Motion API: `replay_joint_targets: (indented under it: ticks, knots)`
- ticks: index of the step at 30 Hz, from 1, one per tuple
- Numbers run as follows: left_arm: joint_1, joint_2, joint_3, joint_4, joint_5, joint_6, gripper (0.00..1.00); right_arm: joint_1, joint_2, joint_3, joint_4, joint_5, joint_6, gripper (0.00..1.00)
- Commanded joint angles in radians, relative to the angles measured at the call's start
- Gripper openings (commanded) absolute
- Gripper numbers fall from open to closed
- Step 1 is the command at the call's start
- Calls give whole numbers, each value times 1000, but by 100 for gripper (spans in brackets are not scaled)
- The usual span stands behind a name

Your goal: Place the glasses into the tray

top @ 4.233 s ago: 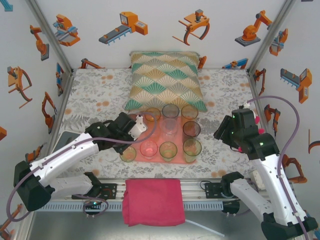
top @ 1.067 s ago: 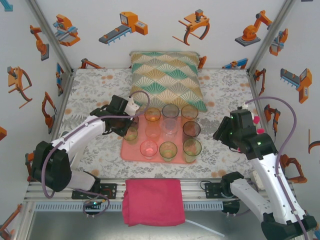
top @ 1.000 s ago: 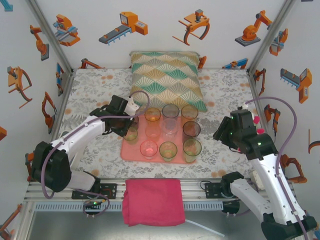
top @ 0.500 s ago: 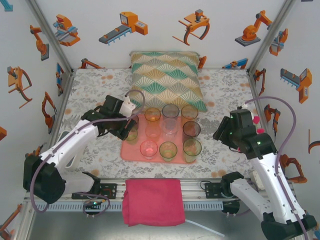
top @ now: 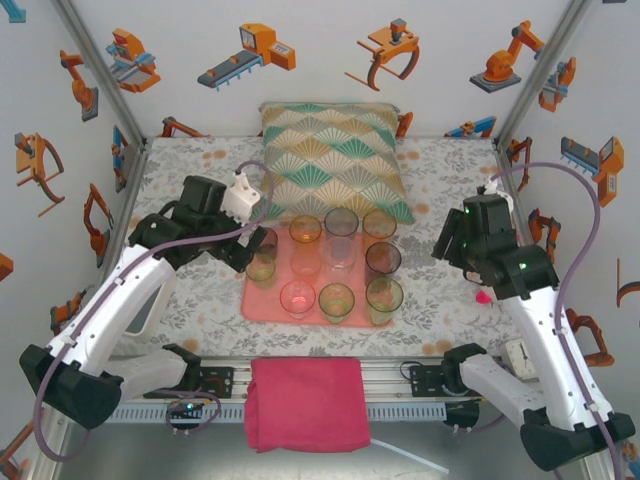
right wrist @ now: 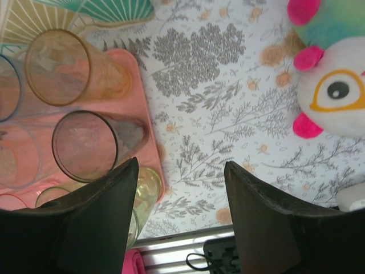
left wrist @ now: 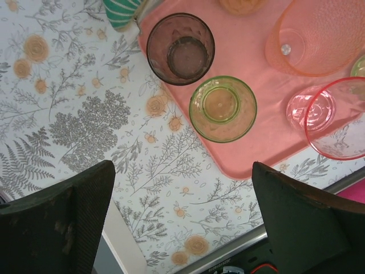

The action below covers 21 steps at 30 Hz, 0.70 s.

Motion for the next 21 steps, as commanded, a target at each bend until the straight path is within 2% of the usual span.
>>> replay_joint_targets:
  ticks: [1,9,10,12,15,21]
  knots:
    - [29,4,40,-56,1,29,98,-5,20,53,20,58,-77,60]
    - [163,78,117,-59,124,-29,99,-5,45,118,34,68,-156,65]
    - [180,93,128,-58,150,-30,99,-5,42,127,38,70,-161,72]
    - [217,115,151,-54,187,-36,99,-4,31,129,56,79,-183,78]
    - [288,153,195,-59,264,-61,99,-5,5,107,95,107,-221,98]
    - [373,180,196,4,311,-123,98,-5,-17,57,177,106,-303,99]
